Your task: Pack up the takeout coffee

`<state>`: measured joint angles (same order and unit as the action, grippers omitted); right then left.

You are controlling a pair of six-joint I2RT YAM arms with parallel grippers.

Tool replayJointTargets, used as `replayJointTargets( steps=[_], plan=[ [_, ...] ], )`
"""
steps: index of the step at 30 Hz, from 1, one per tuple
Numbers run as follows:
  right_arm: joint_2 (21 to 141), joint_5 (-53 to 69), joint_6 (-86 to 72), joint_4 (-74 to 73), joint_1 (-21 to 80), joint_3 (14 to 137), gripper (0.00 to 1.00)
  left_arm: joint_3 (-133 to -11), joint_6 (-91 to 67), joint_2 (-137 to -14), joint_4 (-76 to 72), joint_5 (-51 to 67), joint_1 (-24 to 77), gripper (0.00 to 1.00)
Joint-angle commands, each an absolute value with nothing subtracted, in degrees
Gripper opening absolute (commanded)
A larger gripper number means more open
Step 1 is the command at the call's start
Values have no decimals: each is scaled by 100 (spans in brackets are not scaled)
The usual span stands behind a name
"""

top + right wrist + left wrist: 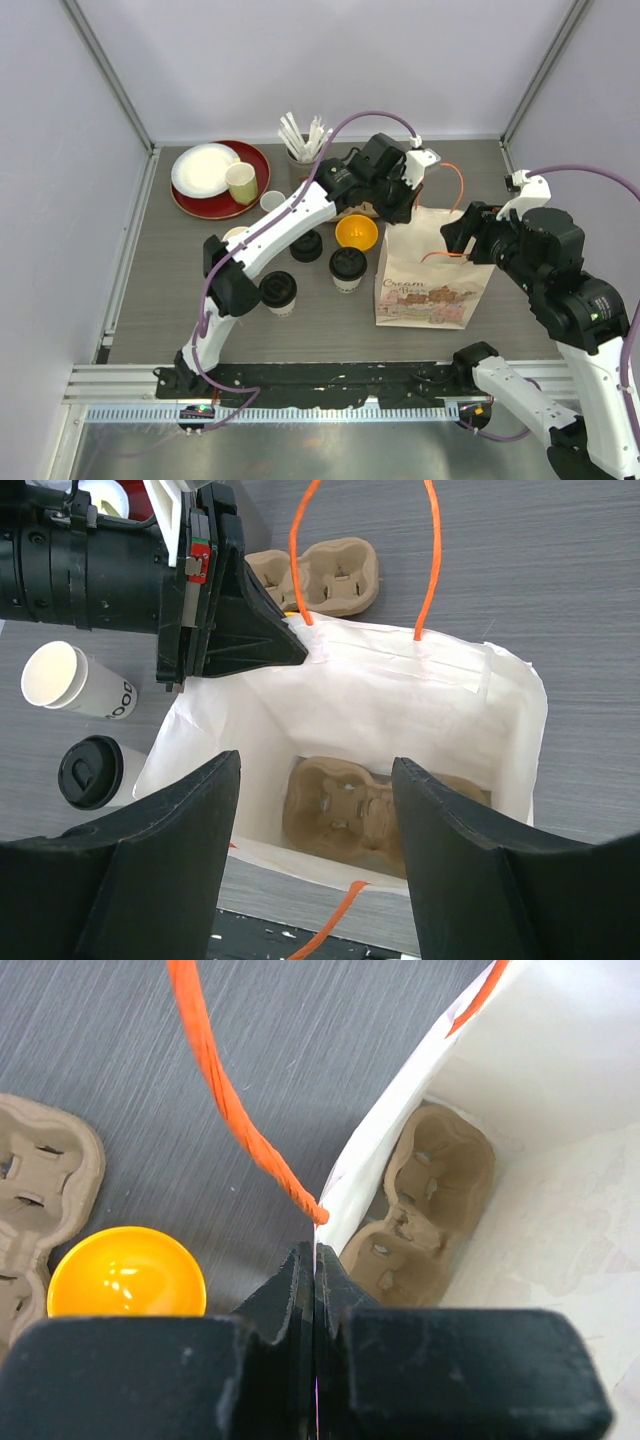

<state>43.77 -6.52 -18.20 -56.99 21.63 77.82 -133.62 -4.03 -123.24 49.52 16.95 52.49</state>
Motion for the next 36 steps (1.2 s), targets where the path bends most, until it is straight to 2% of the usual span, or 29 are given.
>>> replayJointTargets(
  steps=[1, 6, 10, 15, 18, 23, 29, 32, 35, 36],
  plan=[
    [4289, -668, -1907, -5344, 2153, 7778, 68, -13482, -343, -12050, 4737, 1810, 5265, 3],
    [4228, -685, -1890, -5265, 2162, 7734, 68, -13676, -133, -12050, 4738, 1688, 5317, 1],
    [4123, -825, -1863, -5072, 2162, 7664, 68, -13571, 324, -12111, 4475, 1004, 5536, 1],
    [4192, -2456, -2127, -5246, 2153, 7594, 68, -13439, 632, -12208, 4403, 1020, 5678, 0],
    [4271, -2960, -1995, -5247, 2153, 7340, 68, -13395, 659, -12199, 4386, 1046, 5678, 0],
    [4421, -3050, -1854, -5116, 2171, 7014, 68, -13377, 694, -12182, 4386, 1081, 5678, 0],
    [4245, -2998, -1802, -5018, 2153, 7251, 67, -13263, 651, -12173, 4412, 1072, 5678, 0],
    [4228, -2761, -1723, -5062, 2153, 7374, 68, -13342, 519, -12173, 4447, 818, 5678, 7],
    [4228, -2629, -1696, -5089, 2153, 7427, 68, -13403, 501, -12164, 4491, 747, 5669, 27],
    [4236, -2576, -1670, -5089, 2162, 7444, 68, -13412, 492, -12147, 4491, 730, 5678, 40]
  ],
)
